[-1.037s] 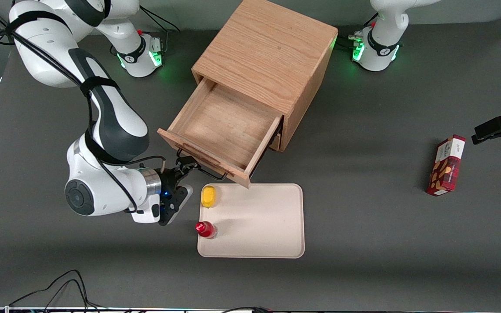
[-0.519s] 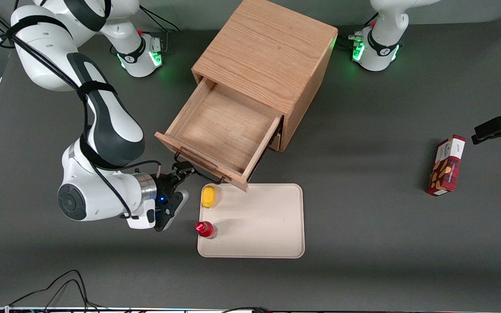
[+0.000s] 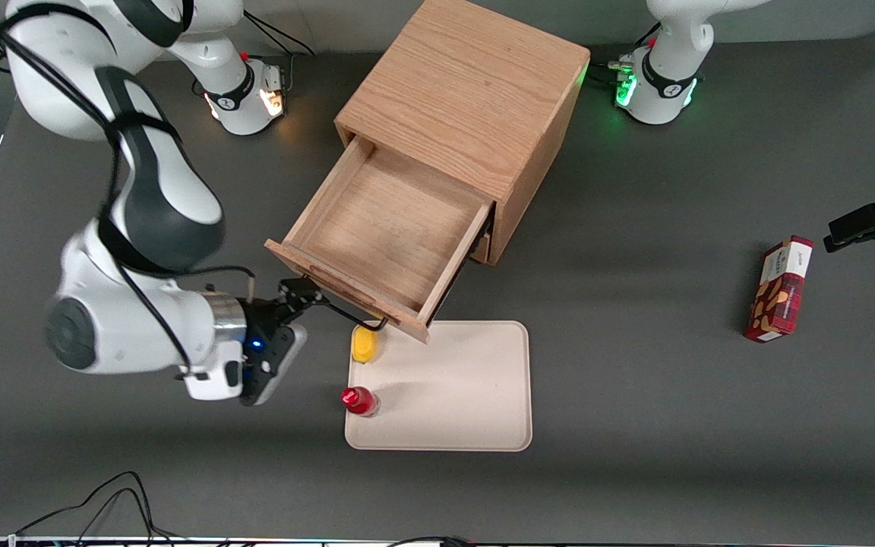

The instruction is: Open upper drawer

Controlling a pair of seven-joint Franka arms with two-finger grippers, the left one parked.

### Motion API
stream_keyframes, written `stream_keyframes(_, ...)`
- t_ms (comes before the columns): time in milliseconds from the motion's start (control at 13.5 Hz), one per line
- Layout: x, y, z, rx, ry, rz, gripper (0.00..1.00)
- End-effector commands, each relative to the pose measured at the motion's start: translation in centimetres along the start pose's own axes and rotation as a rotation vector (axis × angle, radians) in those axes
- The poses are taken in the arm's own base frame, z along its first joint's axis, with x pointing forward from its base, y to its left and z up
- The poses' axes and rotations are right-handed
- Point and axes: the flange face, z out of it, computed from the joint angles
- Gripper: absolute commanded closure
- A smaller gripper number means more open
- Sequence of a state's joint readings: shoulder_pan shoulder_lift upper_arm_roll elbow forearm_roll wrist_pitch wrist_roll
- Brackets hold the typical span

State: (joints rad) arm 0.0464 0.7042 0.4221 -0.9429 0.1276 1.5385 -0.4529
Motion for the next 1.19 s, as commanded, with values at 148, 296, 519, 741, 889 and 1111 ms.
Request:
stream_keyframes(148, -5.7, -9.4, -14.3, -0.273, -0.033, 0.042, 0.00)
stream_keyframes(296, -9.5, -12.2, -18.6, -0.327, -0.042, 0.252, 0.00)
stream_keyframes(519, -15.6, -15.4, -21.0, -0.372, -0.124, 0.537, 0.00)
stream_keyframes(741, -22.6, -13.8, -20.5, -0.345, -0.187, 0.721, 0.00)
stream_keyframes(889, -26.9, -12.7, -18.8, -0.292, -0.154, 0.832, 0.00)
stream_keyframes(1111, -29.5, -13.2, -16.6, -0.323, -0.094, 0.845, 0.00)
